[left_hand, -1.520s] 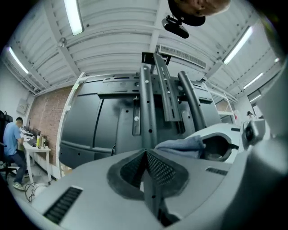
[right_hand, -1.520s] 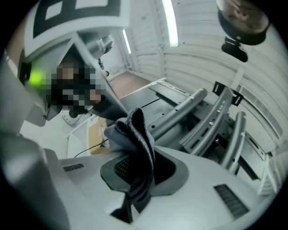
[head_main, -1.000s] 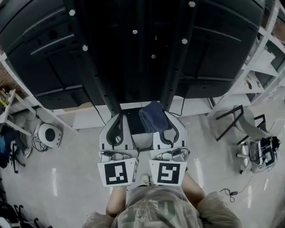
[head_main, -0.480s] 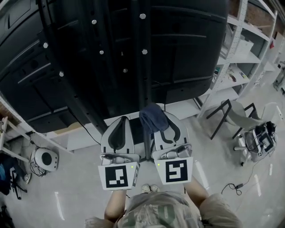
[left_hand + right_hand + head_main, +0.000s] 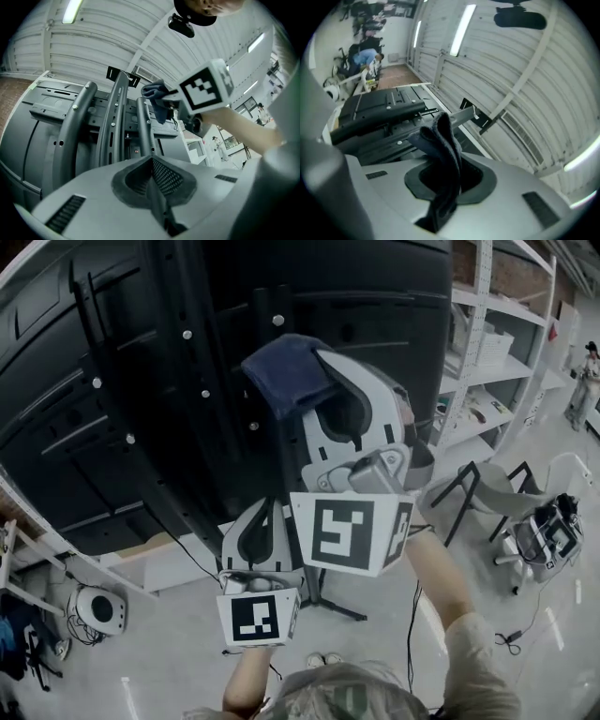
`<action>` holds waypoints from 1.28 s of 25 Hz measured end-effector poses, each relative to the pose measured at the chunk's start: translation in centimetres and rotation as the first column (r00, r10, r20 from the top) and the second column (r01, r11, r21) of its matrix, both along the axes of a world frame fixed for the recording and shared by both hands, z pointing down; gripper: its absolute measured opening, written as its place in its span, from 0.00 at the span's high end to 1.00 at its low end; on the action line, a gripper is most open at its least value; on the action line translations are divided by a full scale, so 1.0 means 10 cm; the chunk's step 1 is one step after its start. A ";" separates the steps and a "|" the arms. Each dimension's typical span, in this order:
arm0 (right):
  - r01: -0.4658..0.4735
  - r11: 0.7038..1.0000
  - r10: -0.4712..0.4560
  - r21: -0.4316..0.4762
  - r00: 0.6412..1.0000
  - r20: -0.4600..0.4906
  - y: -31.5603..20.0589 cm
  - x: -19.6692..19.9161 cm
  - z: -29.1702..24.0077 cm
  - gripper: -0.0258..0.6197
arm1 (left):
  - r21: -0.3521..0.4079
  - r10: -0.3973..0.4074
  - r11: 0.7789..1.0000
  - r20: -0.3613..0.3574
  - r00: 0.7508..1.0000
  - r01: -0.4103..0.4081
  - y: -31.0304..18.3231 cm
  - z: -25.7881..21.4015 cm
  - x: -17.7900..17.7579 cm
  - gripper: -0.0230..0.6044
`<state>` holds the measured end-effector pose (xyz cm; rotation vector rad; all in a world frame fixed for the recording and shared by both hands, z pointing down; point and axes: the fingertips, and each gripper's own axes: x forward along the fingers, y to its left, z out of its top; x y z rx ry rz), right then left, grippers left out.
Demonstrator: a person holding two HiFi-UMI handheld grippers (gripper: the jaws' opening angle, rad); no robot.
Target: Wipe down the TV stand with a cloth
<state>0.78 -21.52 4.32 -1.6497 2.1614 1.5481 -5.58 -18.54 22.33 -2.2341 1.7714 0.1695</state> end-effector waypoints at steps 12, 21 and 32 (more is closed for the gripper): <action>-0.295 0.920 0.356 0.257 0.904 -0.237 -0.37 -0.31 -0.44 0.87 | 0.022 0.050 0.999 -0.020 0.999 -0.050 -0.07 0.00 0.09 0.94; -0.282 0.929 0.343 0.239 0.900 -0.269 -0.37 -0.31 -0.36 0.87 | -0.006 0.024 1.000 -0.026 0.999 -0.025 -0.11 0.11 -0.01 0.94; -0.287 0.932 0.344 0.221 0.893 -0.290 -0.37 -0.33 -0.20 0.87 | -0.050 0.004 0.999 -0.017 1.000 -0.005 -0.05 0.27 -0.05 0.94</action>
